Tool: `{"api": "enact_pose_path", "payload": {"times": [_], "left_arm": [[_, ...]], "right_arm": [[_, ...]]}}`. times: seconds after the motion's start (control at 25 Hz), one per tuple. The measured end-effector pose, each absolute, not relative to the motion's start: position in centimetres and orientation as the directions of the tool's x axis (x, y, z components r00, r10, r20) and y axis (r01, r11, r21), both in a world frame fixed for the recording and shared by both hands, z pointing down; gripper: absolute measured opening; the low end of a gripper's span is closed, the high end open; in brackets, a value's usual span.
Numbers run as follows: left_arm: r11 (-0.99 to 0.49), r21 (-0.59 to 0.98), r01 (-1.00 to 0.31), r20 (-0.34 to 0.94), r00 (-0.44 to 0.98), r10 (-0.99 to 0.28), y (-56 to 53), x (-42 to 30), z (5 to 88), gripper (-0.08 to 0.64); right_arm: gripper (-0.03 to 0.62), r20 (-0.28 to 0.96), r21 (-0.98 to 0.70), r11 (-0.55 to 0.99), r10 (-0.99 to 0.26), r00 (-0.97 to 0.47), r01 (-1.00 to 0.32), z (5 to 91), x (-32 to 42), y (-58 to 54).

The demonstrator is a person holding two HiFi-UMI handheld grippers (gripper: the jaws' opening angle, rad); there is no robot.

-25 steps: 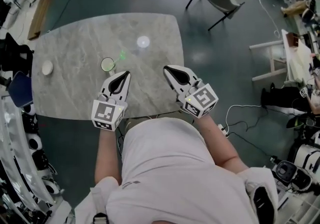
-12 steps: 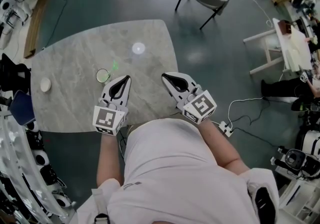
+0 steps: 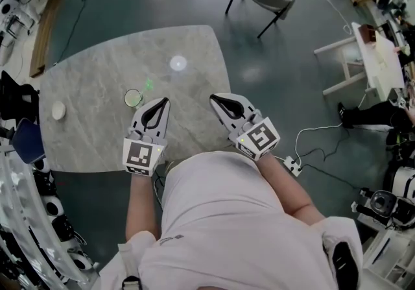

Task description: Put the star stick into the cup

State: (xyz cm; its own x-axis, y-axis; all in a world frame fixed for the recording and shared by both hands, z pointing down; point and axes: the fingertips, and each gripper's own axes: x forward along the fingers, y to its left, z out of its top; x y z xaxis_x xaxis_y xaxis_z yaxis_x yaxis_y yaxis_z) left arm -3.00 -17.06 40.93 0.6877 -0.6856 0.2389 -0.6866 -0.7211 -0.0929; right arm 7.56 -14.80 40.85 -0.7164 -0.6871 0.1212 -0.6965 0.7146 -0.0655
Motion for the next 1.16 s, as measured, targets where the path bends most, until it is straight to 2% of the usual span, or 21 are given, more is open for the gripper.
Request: {"api": "enact_pose_path", "payload": {"times": [1.16], "left_arm": [[-0.649, -0.032, -0.760, 0.284, 0.616, -0.735, -17.6, -8.4, 43.4, 0.003]], "right_arm": [[0.011, 0.182, -0.116, 0.723, -0.659, -0.730, -0.681, 43.1, 4.2, -15.6]]}}
